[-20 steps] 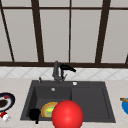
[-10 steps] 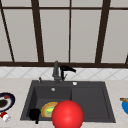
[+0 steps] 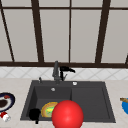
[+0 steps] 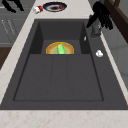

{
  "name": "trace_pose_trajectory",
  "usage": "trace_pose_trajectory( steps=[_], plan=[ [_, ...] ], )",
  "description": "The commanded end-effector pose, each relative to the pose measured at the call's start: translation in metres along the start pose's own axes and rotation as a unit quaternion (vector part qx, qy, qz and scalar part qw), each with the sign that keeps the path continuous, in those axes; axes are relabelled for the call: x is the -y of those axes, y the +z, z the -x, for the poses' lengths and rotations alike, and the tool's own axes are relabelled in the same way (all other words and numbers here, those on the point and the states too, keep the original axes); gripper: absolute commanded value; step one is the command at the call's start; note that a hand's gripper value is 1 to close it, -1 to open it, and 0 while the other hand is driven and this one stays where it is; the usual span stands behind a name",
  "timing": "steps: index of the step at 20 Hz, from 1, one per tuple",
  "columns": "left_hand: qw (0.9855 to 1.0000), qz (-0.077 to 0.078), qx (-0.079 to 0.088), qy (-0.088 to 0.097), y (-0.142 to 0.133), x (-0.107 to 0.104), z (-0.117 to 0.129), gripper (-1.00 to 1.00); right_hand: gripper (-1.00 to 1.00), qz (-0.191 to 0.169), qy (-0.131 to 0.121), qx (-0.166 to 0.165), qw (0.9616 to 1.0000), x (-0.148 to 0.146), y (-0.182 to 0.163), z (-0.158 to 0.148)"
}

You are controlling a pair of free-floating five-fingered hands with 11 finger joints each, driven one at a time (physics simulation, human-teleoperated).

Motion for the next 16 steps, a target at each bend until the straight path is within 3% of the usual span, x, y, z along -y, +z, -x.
trace_pose_trajectory(
  steps=[1,9,16],
  plan=[
    [1.0,0.0,0.0,0.0,0.0,0.0,0.0,0.0,-1.0,-0.014,0.038,0.048,0.998,-0.003,0.002,-0.002],
    [1.0,0.0,0.0,0.0,0.0,0.0,0.0,0.0,-1.0,-0.019,0.067,0.095,0.993,-0.017,0.0,0.0],
    [1.0,0.0,0.0,0.0,0.0,0.0,0.0,0.0,-1.0,-0.05,0.088,0.151,0.9834,-0.029,-0.001,-0.001]
  ],
)
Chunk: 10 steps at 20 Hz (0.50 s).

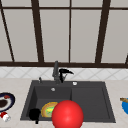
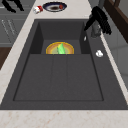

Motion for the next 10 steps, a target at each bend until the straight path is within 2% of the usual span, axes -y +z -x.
trace_pose_trajectory(
  steps=[1,7,10],
  plan=[
    [1.0,0.0,0.0,0.0,0.0,0.0,0.0,0.0,-1.0,-0.031,0.041,0.037,0.998,-0.0052,-0.0016,-0.0019],
    [1.0,0.0,0.0,0.0,0.0,0.0,0.0,0.0,-1.0,-0.073,0.071,0.077,0.9918,-0.011,-0.0022,-0.0053],
    [1.0,0.0,0.0,0.0,0.0,0.0,0.0,0.0,-1.0,-0.082,0.075,0.079,0.9907,-0.0092,-0.0034,-0.0037]
  ],
)
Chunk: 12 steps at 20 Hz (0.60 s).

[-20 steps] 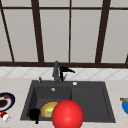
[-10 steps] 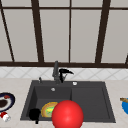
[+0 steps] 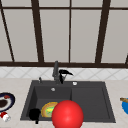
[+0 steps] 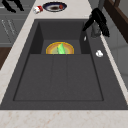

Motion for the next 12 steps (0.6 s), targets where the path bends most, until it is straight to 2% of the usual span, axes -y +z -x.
trace_pose_trajectory(
  steps=[1,4,7,12],
  plan=[
    [1.0,0.0,0.0,0.0,0.0,0.0,0.0,0.0,-1.0,-0.042,0.035,0.033,0.998,-0.002,0.0,-0.002],
    [1.0,0.0,0.0,0.0,0.0,0.0,0.0,0.0,-1.0,-0.049,0.038,0.038,0.9974,0.002,-0.001,0.001],
    [1.0,0.0,0.0,0.0,0.0,0.0,0.0,0.0,-1.0,-0.071,0.045,0.038,0.9958,0.01,-0.002,0.0],
    [1.0,0.0,0.0,0.0,0.0,0.0,0.0,0.0,-1.0,-0.106,0.076,0.035,0.9908,0.016,-0.005,-0.001]
  ],
)
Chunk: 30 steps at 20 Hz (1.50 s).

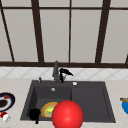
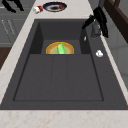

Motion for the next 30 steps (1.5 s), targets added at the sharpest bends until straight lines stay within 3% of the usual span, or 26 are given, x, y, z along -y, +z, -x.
trace_pose_trajectory(
  steps=[1,8,13,14,15,17,18,20,21,23,30],
  plan=[
    [1.0,0.0,0.0,0.0,0.0,0.0,0.0,0.0,-1.0,-0.054,0.032,0.012,0.998,0.004,-0.003,-0.003],
    [1.0,0.0,0.0,0.0,0.0,0.0,0.0,0.0,-1.0,-0.096,0.089,0.029,0.991,0.01,-0.005,-0.002],
    [1.0,0.0,0.0,0.0,0.0,0.0,0.0,0.0,-1.0,-0.105,0.108,0.047,0.9874,0.012,-0.007,-0.002],
    [1.0,0.0,0.0,0.0,0.0,0.0,0.0,0.0,-1.0,-0.098,0.101,0.058,0.9884,0.007,-0.012,-0.005],
    [1.0,0.0,0.0,0.0,0.0,0.0,0.0,0.0,-1.0,-0.105,0.075,0.064,0.9896,0.008,-0.017,-0.002],
    [1.0,0.0,0.0,0.0,0.0,0.0,0.0,0.0,-1.0,-0.099,0.049,0.06,0.9921,0.008,-0.025,0.005],
    [1.0,0.0,0.0,0.0,0.0,0.0,0.0,0.0,-1.0,-0.079,0.071,0.028,0.994,0.014,-0.016,0.003],
    [1.0,0.0,0.0,0.0,0.0,0.0,0.0,0.0,-1.0,-0.075,0.067,0.03,0.9945,0.009,-0.022,-0.001],
    [1.0,0.0,0.0,0.0,0.0,0.0,0.0,0.0,-1.0,-0.082,0.052,0.05,0.994,0.009,-0.02,0.011],
    [1.0,0.0,0.0,0.0,0.0,0.0,0.0,0.0,-1.0,-0.097,0.038,0.096,0.9899,0.015,-0.022,0.015],
    [1.0,0.0,0.0,0.0,0.0,0.0,0.0,0.0,-1.0,-0.105,0.047,0.177,0.9775,0.02,-0.025,0.015]
  ],
)
